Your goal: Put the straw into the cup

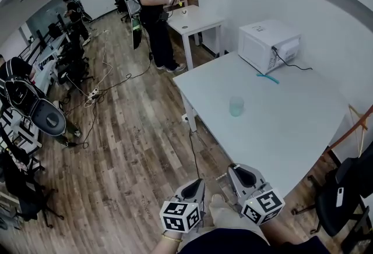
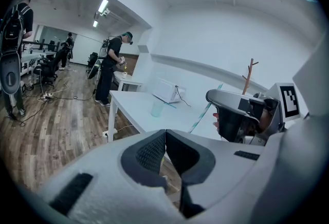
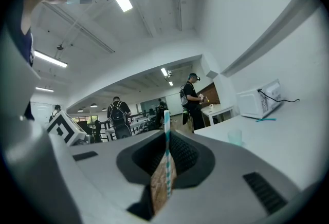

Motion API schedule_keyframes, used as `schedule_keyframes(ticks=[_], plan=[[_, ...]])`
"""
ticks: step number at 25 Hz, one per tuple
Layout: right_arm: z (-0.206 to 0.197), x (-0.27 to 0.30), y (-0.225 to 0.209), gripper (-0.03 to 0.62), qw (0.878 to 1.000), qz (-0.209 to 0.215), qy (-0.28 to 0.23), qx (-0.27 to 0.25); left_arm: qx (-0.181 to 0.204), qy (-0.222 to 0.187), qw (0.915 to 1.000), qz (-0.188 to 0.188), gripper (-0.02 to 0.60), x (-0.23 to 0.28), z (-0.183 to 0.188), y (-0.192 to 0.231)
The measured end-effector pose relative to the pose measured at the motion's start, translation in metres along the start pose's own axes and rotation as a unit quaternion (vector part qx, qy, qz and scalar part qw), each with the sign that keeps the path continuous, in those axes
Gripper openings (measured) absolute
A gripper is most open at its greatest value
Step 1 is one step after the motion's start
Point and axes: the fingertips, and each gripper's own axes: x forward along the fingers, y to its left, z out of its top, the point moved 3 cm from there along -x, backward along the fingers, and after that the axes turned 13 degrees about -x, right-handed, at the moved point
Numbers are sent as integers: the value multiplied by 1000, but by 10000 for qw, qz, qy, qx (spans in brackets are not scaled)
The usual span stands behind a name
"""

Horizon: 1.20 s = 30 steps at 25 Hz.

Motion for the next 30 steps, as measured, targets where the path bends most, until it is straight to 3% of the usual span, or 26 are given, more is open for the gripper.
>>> schedule_keyframes(ticks=[11,30], plan=[[16,47,-55,43,10000,-48,-56,-33,-9,-52,10000,14,20,55,48,8],[17,103,-148,43,9998,-198,-52,-67,8,-61,10000,28,20,139,94,11]])
